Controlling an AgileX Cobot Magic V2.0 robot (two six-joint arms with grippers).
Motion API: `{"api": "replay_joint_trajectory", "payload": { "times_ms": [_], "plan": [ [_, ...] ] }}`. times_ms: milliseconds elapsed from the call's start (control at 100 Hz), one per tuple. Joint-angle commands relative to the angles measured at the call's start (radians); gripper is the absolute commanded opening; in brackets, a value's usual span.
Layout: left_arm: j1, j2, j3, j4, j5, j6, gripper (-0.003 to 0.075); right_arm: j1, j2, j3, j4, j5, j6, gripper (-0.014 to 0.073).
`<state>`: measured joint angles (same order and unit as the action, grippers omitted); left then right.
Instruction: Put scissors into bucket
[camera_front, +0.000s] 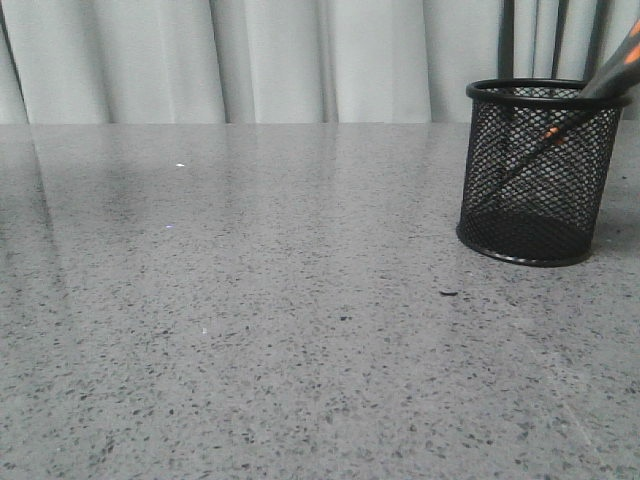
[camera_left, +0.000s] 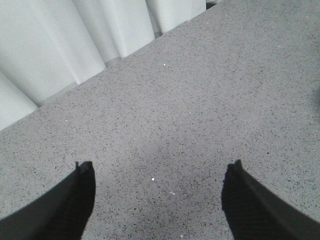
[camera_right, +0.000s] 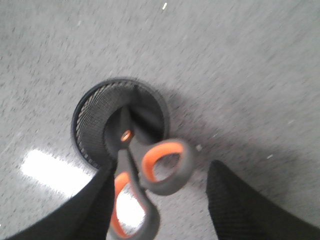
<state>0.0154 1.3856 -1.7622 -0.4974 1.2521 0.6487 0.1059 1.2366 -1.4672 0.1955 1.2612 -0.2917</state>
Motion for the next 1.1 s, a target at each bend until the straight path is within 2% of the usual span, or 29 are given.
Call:
{"api": "replay_joint_trajectory", "payload": {
  "times_ms": [0, 90, 160, 250, 300, 310, 330, 480, 610, 700, 890, 1090],
  "plan": [
    [0.002, -0.033, -0.029, -0.043, -0.048, -0.010, 0.0490, -0.003, -0.023, -0.081, -0.012, -0.021, -0.011, 0.0372],
    [0.002, -0.033, -0.029, -0.043, -0.048, -0.010, 0.0435, -0.003, -0.023, -0.120, -0.010, -0.058, -0.011, 0.0372],
    [0.002, -0.033, -0.029, -0.043, -0.048, -0.010, 0.0335, -0.003, -0.027, -0.126, 0.003, -0.099, -0.011, 0.0367],
    [0.002, -0.033, -0.029, -0.043, -0.048, -0.010, 0.0158, -0.003, -0.036, -0.124, 0.045, -0.167, -0.011, 0.0307],
    [0.002, -0.033, -0.029, -0.043, -0.048, -0.010, 0.0053, -0.003, -0.042, -0.122, 0.082, -0.208, -0.011, 0.0246],
    [0.002, -0.033, -0.029, -0.043, -0.048, -0.010, 0.0008, -0.003, -0.042, -0.123, 0.098, -0.221, -0.011, 0.0225],
    [0.002, -0.033, -0.029, -0.043, -0.048, -0.010, -0.0022, -0.003, -0.043, -0.123, 0.109, -0.234, -0.011, 0.0190],
    [0.002, -0.036, -0.025, -0.043, -0.062, -0.008, -0.0020, -0.003, -0.068, -0.111, 0.194, -0.351, -0.011, -0.0079],
    [0.002, -0.086, 0.039, -0.043, -0.151, -0.008, -0.0021, -0.003, -0.137, 0.002, 0.202, -0.514, -0.016, -0.0069],
    [0.002, -0.167, 0.153, -0.045, -0.301, -0.008, -0.0021, -0.003, -0.217, 0.134, 0.202, -0.669, -0.047, -0.0069],
    [0.002, -0.399, 0.514, -0.045, -0.657, -0.008, -0.0020, -0.003, -0.407, 0.449, 0.202, -0.995, -0.047, -0.0069],
    [0.002, -0.669, 0.942, -0.051, -0.966, 0.022, -0.0020, -0.003, -0.603, 0.761, 0.183, -1.181, -0.047, -0.0069]
  ]
}}
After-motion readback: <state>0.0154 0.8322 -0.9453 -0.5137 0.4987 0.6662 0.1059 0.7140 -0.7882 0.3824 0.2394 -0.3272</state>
